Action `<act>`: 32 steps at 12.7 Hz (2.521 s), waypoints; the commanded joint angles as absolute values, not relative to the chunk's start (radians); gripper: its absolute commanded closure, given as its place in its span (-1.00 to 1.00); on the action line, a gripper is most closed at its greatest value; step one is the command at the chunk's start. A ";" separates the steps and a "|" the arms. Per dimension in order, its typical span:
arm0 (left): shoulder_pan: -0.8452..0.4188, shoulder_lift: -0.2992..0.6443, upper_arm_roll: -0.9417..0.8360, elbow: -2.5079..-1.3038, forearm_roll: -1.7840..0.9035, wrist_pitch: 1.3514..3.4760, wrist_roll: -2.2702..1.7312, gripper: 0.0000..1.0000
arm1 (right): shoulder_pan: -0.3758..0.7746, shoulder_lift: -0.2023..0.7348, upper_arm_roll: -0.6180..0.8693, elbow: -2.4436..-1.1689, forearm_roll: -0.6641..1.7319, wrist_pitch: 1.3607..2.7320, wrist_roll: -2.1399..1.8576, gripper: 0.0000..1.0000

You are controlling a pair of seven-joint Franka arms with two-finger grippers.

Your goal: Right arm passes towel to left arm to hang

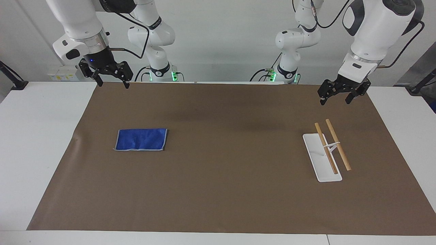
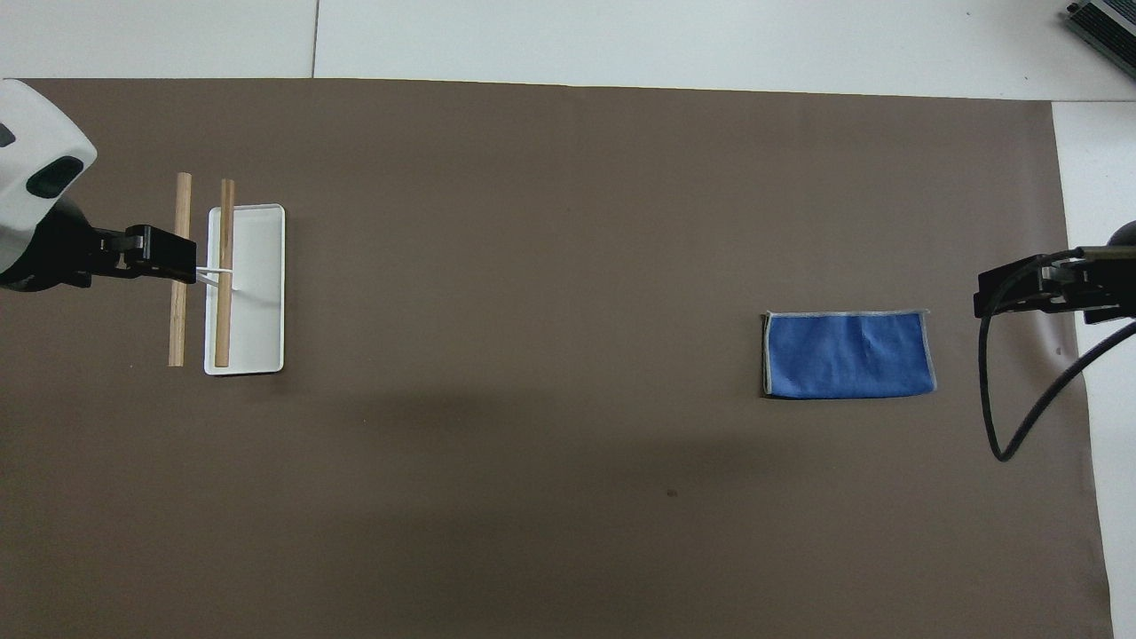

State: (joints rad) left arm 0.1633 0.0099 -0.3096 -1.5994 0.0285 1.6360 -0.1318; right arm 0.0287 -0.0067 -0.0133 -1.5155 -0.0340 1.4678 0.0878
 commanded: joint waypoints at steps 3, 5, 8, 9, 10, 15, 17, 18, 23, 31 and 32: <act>0.156 -0.011 -0.307 -1.617 0.044 1.634 -0.140 -1.00 | 0.018 -0.031 -0.014 -1.545 -0.037 1.462 0.055 -1.00; 0.156 -0.011 -0.307 -1.617 0.044 1.634 -0.140 -1.00 | 0.014 -0.034 -0.015 -1.552 -0.037 1.476 0.057 -1.00; 0.156 -0.011 -0.307 -1.617 0.044 1.634 -0.140 -1.00 | 0.012 -0.058 -0.014 -1.607 -0.037 1.515 0.064 -1.00; 0.156 -0.011 -0.307 -1.617 0.044 1.634 -0.140 -1.00 | 0.011 -0.058 -0.014 -1.617 -0.035 1.547 0.060 -1.00; 0.156 -0.011 -0.307 -1.617 0.044 1.634 -0.140 -1.00 | 0.011 -0.060 -0.015 -1.624 -0.035 1.566 0.060 -1.00; 0.156 -0.011 -0.307 -1.617 0.044 1.635 -0.140 -1.00 | 0.012 -0.081 -0.014 -1.672 -0.037 1.600 0.058 -1.00; 0.156 -0.011 -0.307 -1.617 0.044 1.635 -0.140 -1.00 | 0.012 -0.097 -0.014 -1.715 -0.037 1.656 0.058 -1.00; 0.156 -0.011 -0.307 -1.617 0.044 1.635 -0.140 -1.00 | 0.012 -0.110 -0.015 -1.748 -0.037 1.701 0.057 -1.00; 0.156 -0.011 -0.307 -1.617 0.044 1.635 -0.140 -1.00 | 0.005 -0.137 -0.017 -1.934 -0.037 1.862 0.020 -1.00; 0.156 -0.011 -0.307 -1.617 0.044 1.635 -0.140 -1.00 | -0.041 -0.035 -0.017 -2.141 -0.037 2.178 -0.044 -1.00; 0.156 -0.011 -0.307 -1.617 0.044 1.635 -0.140 -1.00 | -0.043 -0.013 -0.017 -2.154 -0.037 2.218 -0.044 -1.00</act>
State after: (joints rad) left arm 0.1633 0.0099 -0.3102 -1.5994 0.0285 1.6360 -0.1318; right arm -0.0308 -0.0330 -0.0192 -2.1248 -0.0340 2.1602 -0.0183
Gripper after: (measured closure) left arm 0.000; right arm 0.000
